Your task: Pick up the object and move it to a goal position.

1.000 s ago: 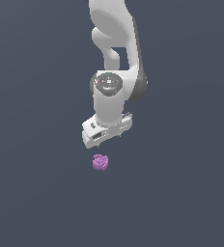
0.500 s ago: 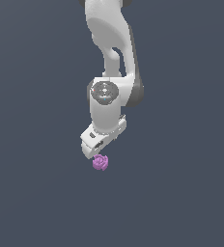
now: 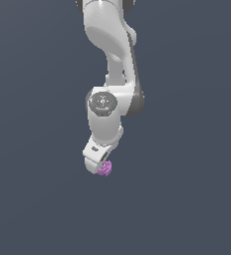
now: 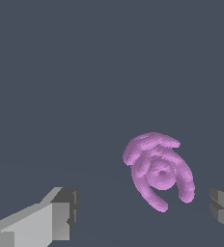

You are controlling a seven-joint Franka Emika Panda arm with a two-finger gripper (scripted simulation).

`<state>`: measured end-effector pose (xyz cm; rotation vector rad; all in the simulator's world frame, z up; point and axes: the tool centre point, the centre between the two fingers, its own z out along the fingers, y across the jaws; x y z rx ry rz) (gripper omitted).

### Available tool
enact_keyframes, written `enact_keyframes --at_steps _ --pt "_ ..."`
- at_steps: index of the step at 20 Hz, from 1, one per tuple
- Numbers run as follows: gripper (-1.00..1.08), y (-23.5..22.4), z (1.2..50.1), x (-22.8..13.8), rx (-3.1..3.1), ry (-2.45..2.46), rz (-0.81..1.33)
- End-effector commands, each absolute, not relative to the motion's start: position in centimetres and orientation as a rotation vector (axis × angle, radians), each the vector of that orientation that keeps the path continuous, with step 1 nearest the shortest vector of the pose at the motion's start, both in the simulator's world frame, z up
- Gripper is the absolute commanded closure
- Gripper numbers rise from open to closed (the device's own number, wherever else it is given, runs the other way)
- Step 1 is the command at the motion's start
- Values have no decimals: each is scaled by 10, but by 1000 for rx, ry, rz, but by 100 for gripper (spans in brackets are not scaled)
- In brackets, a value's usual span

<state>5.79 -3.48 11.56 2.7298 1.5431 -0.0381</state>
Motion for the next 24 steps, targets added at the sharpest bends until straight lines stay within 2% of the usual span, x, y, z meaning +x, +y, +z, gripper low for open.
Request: enact_keyframes --at_steps 1,12,24 --pt "-92 -38 112 62 2679 1632 -32" --pt "-92 -49 99 76 2479 1929 -9" --pt "-92 -53 95 81 2408 2018 -1"
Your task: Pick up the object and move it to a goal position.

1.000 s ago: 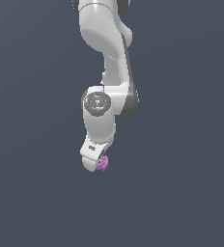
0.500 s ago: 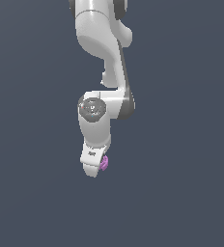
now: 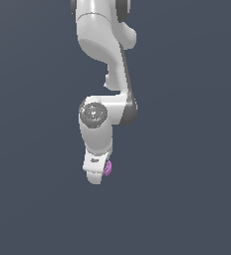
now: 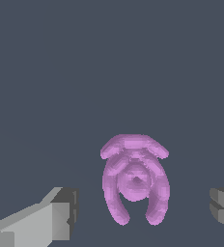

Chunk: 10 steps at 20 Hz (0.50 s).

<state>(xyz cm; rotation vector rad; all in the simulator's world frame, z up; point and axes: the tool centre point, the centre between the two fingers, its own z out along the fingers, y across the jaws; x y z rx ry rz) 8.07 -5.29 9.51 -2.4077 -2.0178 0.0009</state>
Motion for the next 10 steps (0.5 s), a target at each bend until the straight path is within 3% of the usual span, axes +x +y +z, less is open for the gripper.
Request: enact_keyframes --at_steps 1,10 --pt "-92 -53 95 81 -2408 -2018 1" --pt "-92 -52 58 80 -2404 -2023 0"
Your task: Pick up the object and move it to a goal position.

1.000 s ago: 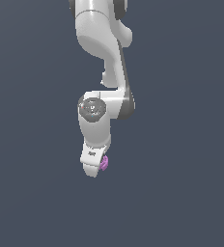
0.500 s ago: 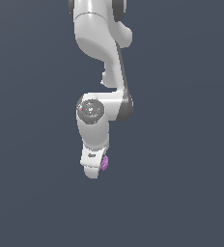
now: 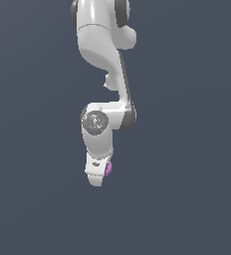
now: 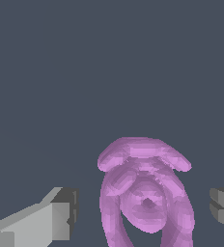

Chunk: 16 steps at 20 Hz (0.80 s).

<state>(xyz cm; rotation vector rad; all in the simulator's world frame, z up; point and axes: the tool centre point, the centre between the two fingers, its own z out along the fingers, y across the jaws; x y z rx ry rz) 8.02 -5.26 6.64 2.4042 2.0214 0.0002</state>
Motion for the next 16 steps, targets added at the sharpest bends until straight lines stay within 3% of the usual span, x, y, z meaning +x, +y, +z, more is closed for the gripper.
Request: enact_keyframes --at_steps 1,8,9,16 --pt "-92 -52 53 80 2403 2024 0" --pt "-92 -53 45 81 2403 2024 0" --pt "108 -53 45 81 2403 2024 0" --pt "108 -53 45 81 2403 2024 0"
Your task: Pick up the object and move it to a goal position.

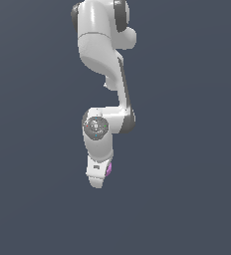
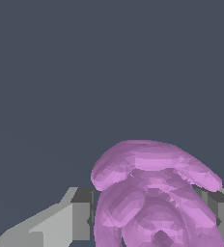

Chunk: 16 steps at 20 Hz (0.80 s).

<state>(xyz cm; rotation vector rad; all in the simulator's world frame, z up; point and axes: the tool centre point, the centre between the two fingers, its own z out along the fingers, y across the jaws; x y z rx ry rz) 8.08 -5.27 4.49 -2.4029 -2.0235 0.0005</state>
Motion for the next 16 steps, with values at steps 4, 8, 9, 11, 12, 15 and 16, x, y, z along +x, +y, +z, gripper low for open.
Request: enact_keyframes --at_steps 4,8,9,11,12,15,16 --pt "108 -52 45 81 -2403 -2024 0" --pt "108 -40 55 83 -2403 -2024 0" --pt "108 -35 60 84 -2403 -2024 0" --pt "108 -22 70 86 -2403 -2024 0" --pt "108 -14 76 87 -2403 -2024 0" --pt "108 12 97 91 -2403 -2024 0" --pt "108 21 104 93 -2403 -2024 0"
